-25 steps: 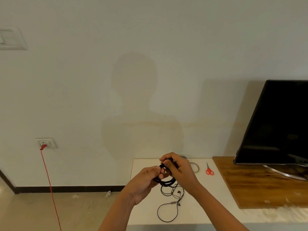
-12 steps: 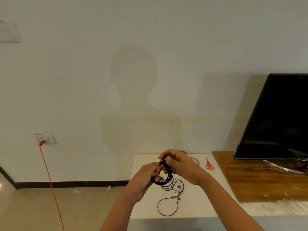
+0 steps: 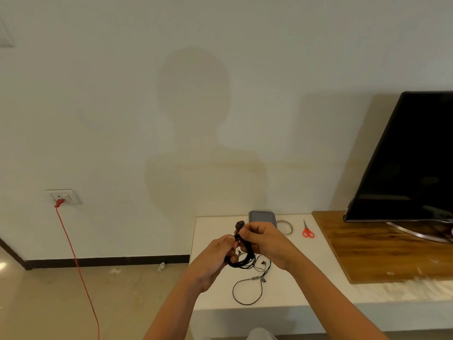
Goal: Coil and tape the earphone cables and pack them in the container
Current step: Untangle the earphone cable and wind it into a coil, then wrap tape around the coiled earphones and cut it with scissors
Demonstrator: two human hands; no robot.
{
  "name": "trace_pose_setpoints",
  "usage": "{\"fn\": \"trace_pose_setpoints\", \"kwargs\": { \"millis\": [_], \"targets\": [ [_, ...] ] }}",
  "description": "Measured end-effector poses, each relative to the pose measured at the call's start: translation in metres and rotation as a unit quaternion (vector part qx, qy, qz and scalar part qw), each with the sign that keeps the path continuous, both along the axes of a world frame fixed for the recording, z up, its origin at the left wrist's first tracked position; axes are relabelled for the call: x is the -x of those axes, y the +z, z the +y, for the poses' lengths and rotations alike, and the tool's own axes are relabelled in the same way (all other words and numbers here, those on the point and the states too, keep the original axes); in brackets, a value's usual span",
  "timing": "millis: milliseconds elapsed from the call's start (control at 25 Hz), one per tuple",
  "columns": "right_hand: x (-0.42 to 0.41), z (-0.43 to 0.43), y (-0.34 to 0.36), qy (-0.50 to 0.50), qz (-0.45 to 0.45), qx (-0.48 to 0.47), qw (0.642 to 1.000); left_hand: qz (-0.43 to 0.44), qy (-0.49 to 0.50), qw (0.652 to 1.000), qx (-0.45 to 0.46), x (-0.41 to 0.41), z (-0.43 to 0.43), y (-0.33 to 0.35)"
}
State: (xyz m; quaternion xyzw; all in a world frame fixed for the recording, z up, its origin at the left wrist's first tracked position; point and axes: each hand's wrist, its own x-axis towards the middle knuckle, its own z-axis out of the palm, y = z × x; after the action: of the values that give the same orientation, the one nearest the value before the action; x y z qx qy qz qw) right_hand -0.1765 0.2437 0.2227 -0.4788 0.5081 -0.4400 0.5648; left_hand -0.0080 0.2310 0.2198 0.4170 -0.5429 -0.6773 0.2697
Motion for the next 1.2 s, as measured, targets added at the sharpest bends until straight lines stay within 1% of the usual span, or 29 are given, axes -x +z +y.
{"fn": "trace_pose_setpoints", "kwargs": {
  "millis": [80, 160, 320, 440, 520, 560, 640, 720, 760, 920, 1000, 1080, 1120, 1200],
  "targets": [
    [0.002, 0.002, -0.010, -0.043, -0.039, -0.028, 0.998, 0.042, 0.038, 0.997, -0.053, 0.005, -0.002, -0.009],
    [0.009, 0.004, -0.026, -0.070, -0.052, -0.050, 0.995, 0.072, 0.071, 0.990, -0.101, 0.009, -0.008, -0.019],
    [0.032, 0.001, -0.076, -0.105, -0.057, -0.106, 0.987, 0.114, 0.111, 0.975, -0.153, 0.024, -0.030, -0.043],
    [0.059, -0.012, -0.118, -0.125, -0.022, -0.160, 0.979, 0.125, 0.151, 0.964, -0.181, 0.040, -0.053, -0.060],
    [0.084, -0.030, -0.152, -0.144, 0.036, -0.198, 0.969, 0.122, 0.169, 0.959, -0.195, 0.052, -0.069, -0.071],
    [0.099, -0.042, -0.172, -0.163, 0.089, -0.208, 0.960, 0.119, 0.175, 0.956, -0.201, 0.058, -0.077, -0.077],
    [0.131, -0.071, -0.209, -0.194, 0.225, -0.201, 0.933, 0.112, 0.184, 0.954, -0.210, 0.069, -0.093, -0.092],
    [0.161, -0.103, -0.234, -0.188, 0.331, -0.180, 0.907, 0.109, 0.184, 0.953, -0.214, 0.079, -0.108, -0.105],
    [0.174, -0.118, -0.245, -0.181, 0.360, -0.169, 0.900, 0.110, 0.182, 0.953, -0.215, 0.084, -0.116, -0.113],
    [0.208, -0.172, -0.286, -0.152, 0.412, -0.154, 0.885, 0.109, 0.175, 0.953, -0.223, 0.096, -0.140, -0.138],
    [0.218, -0.188, -0.306, -0.124, 0.458, -0.143, 0.869, 0.109, 0.176, 0.951, -0.228, 0.098, -0.150, -0.147],
    [0.223, -0.195, -0.320, -0.108, 0.512, -0.141, 0.840, 0.108, 0.177, 0.951, -0.230, 0.097, -0.156, -0.153],
    [0.222, -0.194, -0.323, -0.119, 0.536, -0.136, 0.825, 0.110, 0.178, 0.950, -0.231, 0.095, -0.158, -0.154],
    [0.217, -0.185, -0.324, -0.142, 0.601, -0.116, 0.778, 0.110, 0.176, 0.950, -0.234, 0.091, -0.157, -0.157]
  ]
}}
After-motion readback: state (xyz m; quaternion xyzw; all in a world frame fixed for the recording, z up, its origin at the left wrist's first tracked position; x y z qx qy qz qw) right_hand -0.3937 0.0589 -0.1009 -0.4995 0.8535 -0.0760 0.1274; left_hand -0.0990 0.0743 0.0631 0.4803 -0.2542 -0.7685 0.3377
